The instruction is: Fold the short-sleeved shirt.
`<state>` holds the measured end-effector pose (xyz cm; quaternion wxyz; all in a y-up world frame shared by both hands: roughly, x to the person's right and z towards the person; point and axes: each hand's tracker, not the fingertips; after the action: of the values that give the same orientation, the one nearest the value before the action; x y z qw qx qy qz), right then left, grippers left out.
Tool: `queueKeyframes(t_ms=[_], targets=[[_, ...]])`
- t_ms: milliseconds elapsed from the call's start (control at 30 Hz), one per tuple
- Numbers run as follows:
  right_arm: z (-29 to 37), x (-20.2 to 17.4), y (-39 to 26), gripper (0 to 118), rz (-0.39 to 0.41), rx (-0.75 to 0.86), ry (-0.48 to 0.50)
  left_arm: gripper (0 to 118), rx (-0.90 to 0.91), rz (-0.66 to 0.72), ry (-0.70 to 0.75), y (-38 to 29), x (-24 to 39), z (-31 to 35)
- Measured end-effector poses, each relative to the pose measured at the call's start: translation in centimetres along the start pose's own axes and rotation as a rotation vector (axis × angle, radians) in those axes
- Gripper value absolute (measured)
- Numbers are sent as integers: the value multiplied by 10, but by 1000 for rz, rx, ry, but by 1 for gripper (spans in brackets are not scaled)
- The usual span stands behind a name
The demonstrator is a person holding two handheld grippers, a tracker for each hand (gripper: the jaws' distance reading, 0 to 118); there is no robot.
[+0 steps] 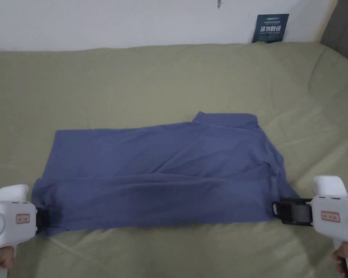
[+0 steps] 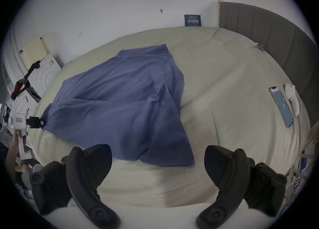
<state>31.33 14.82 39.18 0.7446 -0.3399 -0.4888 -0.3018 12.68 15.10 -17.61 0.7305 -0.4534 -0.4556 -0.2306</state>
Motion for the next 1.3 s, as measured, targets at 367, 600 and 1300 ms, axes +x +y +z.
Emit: queueKeyframes(t_ms=[367,600,1300], targets=[[16,-11,-4,5,51,-4,0,4,-2,-55,36,3,3,13],[49,-9,-4,5,7,34,15,4,24,-55,23,-1,-9,28],[90,-4,-86,5,19,-18,51,4,2,32,-15,-102,-48,85]])
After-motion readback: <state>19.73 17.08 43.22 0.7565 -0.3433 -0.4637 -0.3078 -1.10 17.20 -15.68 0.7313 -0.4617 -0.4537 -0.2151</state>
